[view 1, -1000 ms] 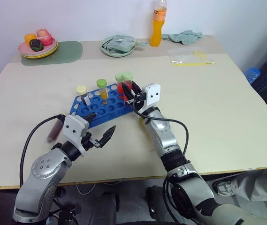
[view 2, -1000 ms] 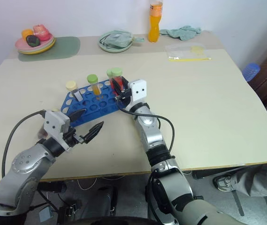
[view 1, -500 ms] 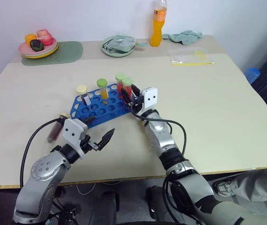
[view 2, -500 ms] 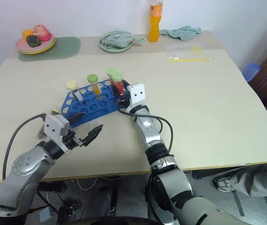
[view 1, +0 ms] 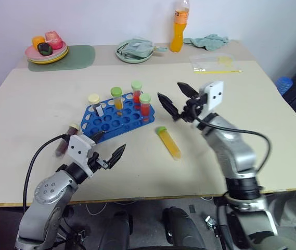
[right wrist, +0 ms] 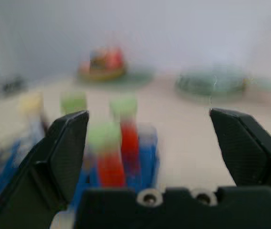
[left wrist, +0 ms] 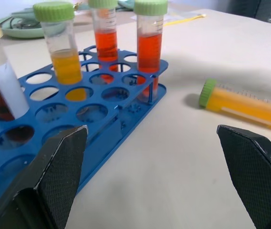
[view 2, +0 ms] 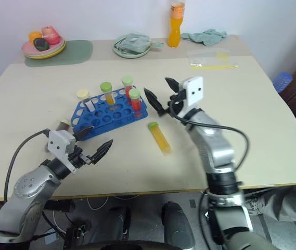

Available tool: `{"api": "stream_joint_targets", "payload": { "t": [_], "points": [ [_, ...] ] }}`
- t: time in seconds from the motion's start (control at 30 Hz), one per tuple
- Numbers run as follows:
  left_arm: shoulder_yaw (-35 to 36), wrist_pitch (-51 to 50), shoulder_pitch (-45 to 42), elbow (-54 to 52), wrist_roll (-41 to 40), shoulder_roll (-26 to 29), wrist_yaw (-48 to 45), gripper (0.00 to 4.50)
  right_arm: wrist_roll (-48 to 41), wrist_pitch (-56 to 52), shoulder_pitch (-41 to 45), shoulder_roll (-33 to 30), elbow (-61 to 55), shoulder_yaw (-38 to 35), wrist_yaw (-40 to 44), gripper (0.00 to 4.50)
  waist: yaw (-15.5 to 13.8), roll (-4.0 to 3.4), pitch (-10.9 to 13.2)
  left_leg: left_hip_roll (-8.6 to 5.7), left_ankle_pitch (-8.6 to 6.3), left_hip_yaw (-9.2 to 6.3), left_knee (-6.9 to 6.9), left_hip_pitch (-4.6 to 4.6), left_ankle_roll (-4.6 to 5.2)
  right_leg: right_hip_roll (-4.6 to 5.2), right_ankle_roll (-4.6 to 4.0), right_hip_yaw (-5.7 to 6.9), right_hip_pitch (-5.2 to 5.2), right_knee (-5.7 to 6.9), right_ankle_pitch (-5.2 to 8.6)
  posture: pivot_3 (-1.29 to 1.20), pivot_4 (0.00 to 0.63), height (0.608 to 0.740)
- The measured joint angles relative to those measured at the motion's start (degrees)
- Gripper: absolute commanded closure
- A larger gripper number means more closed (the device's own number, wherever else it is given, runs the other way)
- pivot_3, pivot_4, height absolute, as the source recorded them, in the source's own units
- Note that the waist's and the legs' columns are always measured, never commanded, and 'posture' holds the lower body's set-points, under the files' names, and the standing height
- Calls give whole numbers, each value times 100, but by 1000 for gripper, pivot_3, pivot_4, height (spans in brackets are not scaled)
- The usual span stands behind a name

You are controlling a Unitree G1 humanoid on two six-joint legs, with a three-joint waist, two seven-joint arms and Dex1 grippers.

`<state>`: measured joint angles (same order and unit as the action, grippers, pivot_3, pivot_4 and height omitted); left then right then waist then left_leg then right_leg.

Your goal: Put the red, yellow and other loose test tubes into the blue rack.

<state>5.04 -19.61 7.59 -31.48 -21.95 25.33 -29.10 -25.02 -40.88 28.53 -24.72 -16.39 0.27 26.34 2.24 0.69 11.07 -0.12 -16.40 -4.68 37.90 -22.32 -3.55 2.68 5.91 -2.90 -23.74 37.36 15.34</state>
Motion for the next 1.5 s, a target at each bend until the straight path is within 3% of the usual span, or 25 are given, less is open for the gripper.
{"api": "stream_joint_targets", "payload": {
  "t": [0.07,0.13,0.23,0.33,0.77,0.87,1.03,1.07,1.17,1.27,1.37,1.5],
  "points": [
    [-102,-39,-143,-2,-6,126,-134,0,-84,-1160,8,-725,-387,231,65,38,22,0,0,2,0,1,-2,1,1,-3,-1,0,0,-1,1,0,150,740],
    [-215,-119,-232,-1,-22,205,-311,0,-214,-2068,169,-1020,-684,485,121,38,54,-2,1,3,-1,7,-4,2,1,-6,-1,-4,-4,0,1,0,150,740],
    [-423,-126,-409,39,-16,442,-630,0,-699,-3988,1185,-635,-755,500,27,38,83,-5,2,6,0,1,-3,2,2,-15,-6,-5,-9,5,-3,0,150,740],
    [-567,-112,-429,188,30,673,-903,0,-952,-4933,1937,-164,-492,519,-492,38,36,-5,0,6,0,-1,-4,1,2,-14,-6,-3,-8,1,-3,0,150,740],
    [-586,170,71,352,230,713,-967,0,-3826,-5128,2565,-142,1805,1316,-4200,38,31,-3,-1,3,-4,6,-6,-18,9,-2,-4,-2,-23,-12,-4,0,150,740],
    [-581,280,150,352,263,670,-935,0,-4319,-5128,2568,-145,1970,1390,-4773,799,30,-3,-1,3,-4,7,-6,-18,9,-2,-4,-2,-22,-12,-4,0,150,740],
    [-580,368,226,352,271,638,-915,0,-5229,-5128,2569,-132,2207,1503,-5611,3376,31,-3,-1,3,-4,7,-6,-18,9,-2,-4,-2,-23,-12,-4,0,150,740],
    [-579,369,226,352,271,638,-911,0,-5399,-5128,2583,-128,2253,1502,-5805,3718,31,-3,-1,3,-4,7,-5,-18,10,-2,-4,-2,-22,-12,-4,0,150,740],
    [-572,362,228,330,269,638,-868,0,-5695,-5128,2588,-126,2275,1498,-6103,3799,29,-3,-1,3,-4,7,-5,-19,10,-3,-3,-2,-23,-12,-4,0,150,740],
    [-475,290,259,234,254,645,-795,0,-5778,-5095,2583,-138,1519,1420,-5587,3799,33,-9,3,4,-4,5,-6,-33,10,-6,-3,-2,-38,-11,-4,0,150,740],
    [-337,244,290,208,239,655,-749,0,-5426,-4338,2519,-148,156,1283,-4213,3799,30,-10,2,12,-7,1,-7,-36,15,-16,-3,2,-43,-12,-3,0,150,740],
    [18,156,421,234,133,623,-640,0,-3291,-1546,1674,-230,-686,1692,-1972,3799,20,1,-4,9,-7,7,-2,-27,15,-8,0,4,-27,-18,-4,0,150,740]
  ]
}}
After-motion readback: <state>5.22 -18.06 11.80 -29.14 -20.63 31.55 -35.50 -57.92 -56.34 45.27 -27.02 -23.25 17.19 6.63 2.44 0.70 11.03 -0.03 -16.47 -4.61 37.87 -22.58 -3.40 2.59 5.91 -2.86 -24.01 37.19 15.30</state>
